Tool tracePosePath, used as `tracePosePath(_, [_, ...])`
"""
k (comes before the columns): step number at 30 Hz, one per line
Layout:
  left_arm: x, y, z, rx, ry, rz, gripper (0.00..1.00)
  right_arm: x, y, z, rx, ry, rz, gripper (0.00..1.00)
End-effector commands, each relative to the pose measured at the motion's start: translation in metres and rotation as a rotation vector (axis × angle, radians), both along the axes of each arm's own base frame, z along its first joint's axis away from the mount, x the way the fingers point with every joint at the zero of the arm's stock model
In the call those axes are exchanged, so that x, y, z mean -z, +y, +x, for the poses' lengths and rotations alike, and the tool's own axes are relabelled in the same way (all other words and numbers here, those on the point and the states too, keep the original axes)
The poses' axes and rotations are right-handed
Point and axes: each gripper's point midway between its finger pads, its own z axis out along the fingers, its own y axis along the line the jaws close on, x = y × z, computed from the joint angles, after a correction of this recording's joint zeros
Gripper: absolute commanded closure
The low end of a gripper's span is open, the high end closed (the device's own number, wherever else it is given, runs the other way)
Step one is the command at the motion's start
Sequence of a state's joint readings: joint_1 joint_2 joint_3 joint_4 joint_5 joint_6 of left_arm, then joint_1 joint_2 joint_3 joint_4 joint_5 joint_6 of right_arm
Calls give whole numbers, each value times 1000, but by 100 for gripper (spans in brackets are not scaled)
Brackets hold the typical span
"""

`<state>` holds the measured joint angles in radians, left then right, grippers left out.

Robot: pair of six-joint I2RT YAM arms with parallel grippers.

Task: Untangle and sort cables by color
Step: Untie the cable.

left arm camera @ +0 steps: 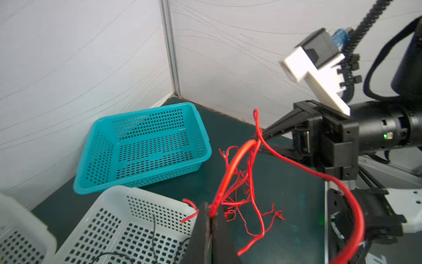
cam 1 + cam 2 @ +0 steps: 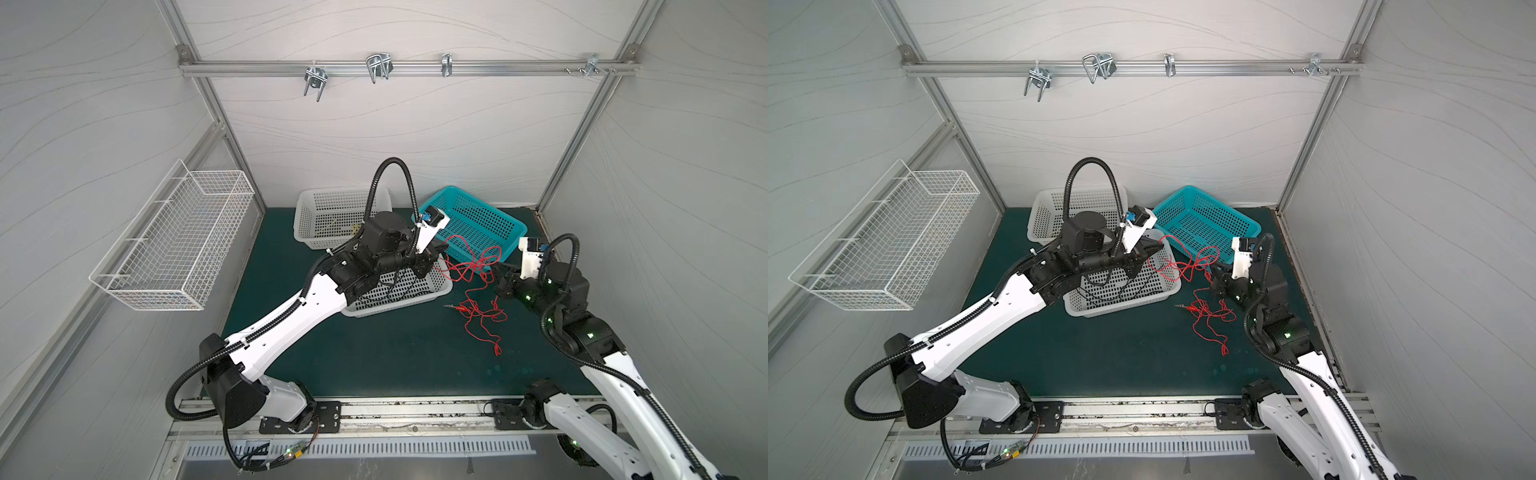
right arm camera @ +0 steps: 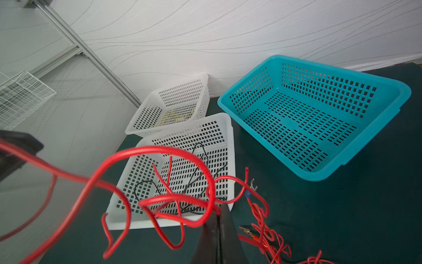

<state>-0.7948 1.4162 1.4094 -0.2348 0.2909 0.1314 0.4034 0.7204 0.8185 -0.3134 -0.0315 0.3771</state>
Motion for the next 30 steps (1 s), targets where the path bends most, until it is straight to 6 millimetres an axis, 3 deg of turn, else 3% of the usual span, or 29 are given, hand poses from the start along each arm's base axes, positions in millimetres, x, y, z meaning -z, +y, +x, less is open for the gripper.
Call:
tracePosePath(1, [3,-22,-7,95,-4,-17,99,-17,2,2,-8,-44,32,100])
tracePosePath(7, [20,-41,-2,132,65,-26,88,-21,8,-3,-51,-48,43,100])
tracePosePath(15, [28,-63,-1,186,92,-47,59,-24,23,-9,-145,-30,62,100])
tracePosePath(21, [26,-74,-16,287,112,-74,46,-20,25,-9,-152,-16,56,100])
tracePosePath(25, [26,-79,-19,320,120,-89,47,-20,28,-10,-170,-19,62,100])
tracePosePath(30, [30,-87,-14,320,152,-81,73,-24,30,-12,-188,-31,81,100])
